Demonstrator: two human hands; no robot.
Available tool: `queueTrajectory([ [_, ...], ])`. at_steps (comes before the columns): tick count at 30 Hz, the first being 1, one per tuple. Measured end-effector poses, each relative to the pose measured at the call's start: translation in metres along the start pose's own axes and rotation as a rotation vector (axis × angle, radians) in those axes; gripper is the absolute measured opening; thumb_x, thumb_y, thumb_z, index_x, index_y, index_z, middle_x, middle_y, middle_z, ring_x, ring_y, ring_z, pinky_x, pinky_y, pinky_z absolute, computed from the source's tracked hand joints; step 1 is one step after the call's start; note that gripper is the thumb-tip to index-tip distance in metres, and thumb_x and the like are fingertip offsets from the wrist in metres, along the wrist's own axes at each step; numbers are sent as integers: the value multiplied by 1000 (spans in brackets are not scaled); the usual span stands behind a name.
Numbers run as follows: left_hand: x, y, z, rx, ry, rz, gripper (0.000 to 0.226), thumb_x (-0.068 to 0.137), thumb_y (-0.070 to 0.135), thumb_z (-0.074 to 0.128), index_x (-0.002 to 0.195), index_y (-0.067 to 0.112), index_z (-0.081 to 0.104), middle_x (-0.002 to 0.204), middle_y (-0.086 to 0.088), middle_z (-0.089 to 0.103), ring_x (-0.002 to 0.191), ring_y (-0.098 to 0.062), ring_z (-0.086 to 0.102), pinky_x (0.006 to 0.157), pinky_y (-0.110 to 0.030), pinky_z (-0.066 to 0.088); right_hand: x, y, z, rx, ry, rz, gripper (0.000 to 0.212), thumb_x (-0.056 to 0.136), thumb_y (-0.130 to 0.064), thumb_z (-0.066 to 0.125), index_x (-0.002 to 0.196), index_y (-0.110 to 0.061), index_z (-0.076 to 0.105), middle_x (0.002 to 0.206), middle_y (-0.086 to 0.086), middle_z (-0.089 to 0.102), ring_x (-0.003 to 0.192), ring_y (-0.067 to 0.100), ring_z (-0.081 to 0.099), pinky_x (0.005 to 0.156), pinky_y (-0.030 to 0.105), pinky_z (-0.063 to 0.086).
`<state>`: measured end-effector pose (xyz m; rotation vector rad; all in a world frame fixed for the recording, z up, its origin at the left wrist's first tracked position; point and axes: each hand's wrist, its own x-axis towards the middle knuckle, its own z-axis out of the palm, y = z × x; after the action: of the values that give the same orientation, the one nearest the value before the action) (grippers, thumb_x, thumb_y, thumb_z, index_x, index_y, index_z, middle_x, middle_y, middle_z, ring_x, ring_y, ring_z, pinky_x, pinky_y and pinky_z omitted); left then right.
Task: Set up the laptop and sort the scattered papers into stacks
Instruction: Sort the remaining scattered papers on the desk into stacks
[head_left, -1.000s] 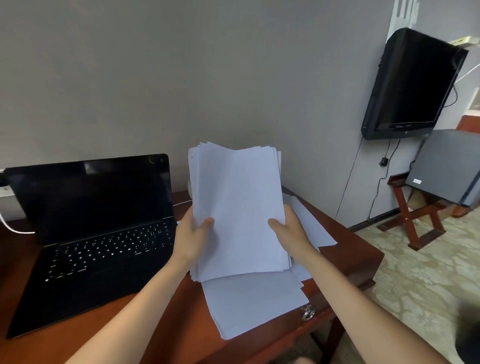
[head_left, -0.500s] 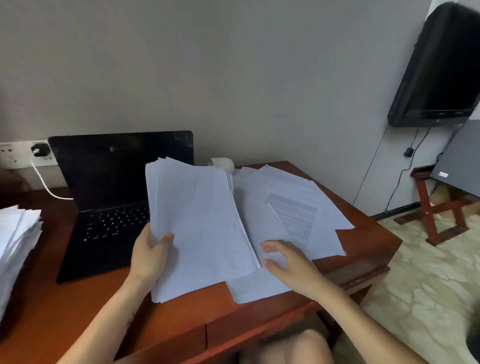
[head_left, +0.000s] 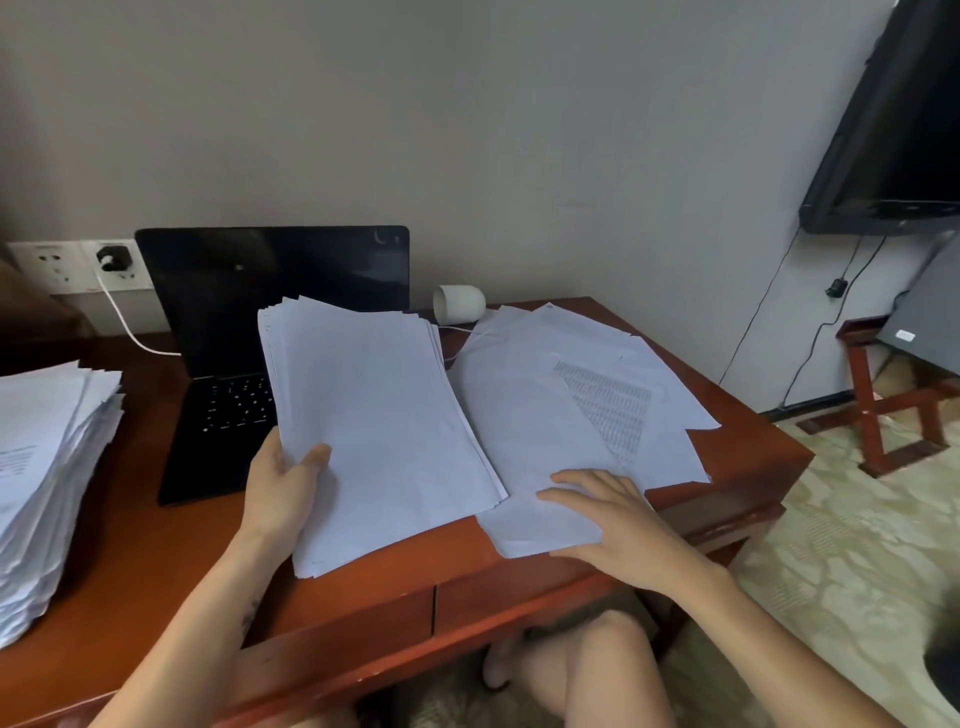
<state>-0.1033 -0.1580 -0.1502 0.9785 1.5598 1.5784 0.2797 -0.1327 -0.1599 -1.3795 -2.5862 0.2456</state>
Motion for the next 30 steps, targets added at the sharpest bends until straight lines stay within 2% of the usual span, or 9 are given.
queueTrajectory([
  [4,-4,2,-3,5,14,-9,37,103,11,62,134,31,58,120,10,70,110,-20,68,101,-49,53,-9,7,1,114,107,18,44,97,-62,45,136,-47,55,142,-30,43,129,-16,30,109,12,20],
  [6,-6,2,-6,-3,26,-17,37,103,11,62,135,30,58,119,10,70,108,-18,68,101,-48,53,-12,6,-1,214,199,72,32,102,-47,48,126,-36,66,129,-25,59,120,-11,48,102,11,33],
  [8,-8,2,-9,-16,43,-23,37,103,10,62,133,31,58,118,11,70,107,-17,67,101,-48,52,-16,6,-3,330,310,149,23,105,-37,49,113,-29,69,110,-18,70,106,-3,60,92,22,47],
  [12,-13,2,-14,-9,36,-46,37,103,11,63,133,32,59,120,7,72,112,-24,68,103,-52,52,-17,2,-5,624,501,286,21,104,-36,50,121,-36,63,118,-27,65,113,-15,55,96,14,43],
  [16,-21,-1,-9,0,-31,-77,35,103,10,62,131,30,62,119,6,74,110,-21,71,100,-49,54,-10,-15,-7,836,577,332,16,104,-36,51,115,-40,62,116,-29,66,111,-17,55,83,0,41],
  [20,-31,0,10,25,-132,-76,37,105,9,60,135,29,61,119,8,76,112,-19,72,101,-47,55,2,-35,0,887,555,287,17,105,-34,50,107,-38,66,105,-32,70,106,-13,61,84,6,45],
  [25,-37,2,31,58,-179,-102,34,105,19,62,138,27,57,122,10,72,114,-15,69,103,-42,54,18,-58,16,762,490,102,26,105,-29,52,129,-34,62,126,-27,64,124,-9,53,104,13,39],
  [28,-37,4,40,67,-173,-125,21,106,22,60,127,24,60,118,5,74,106,-16,72,83,-31,58,25,-64,28,554,330,5,25,105,-33,51,124,-37,68,123,-26,65,121,-6,55,105,22,42],
  [30,-37,5,41,69,-164,-113,13,109,28,53,119,26,60,115,5,73,104,-15,71,76,-26,55,28,-65,32,420,254,-58,37,102,-50,46,127,-34,68,126,-25,63,123,-6,51,106,23,40],
])
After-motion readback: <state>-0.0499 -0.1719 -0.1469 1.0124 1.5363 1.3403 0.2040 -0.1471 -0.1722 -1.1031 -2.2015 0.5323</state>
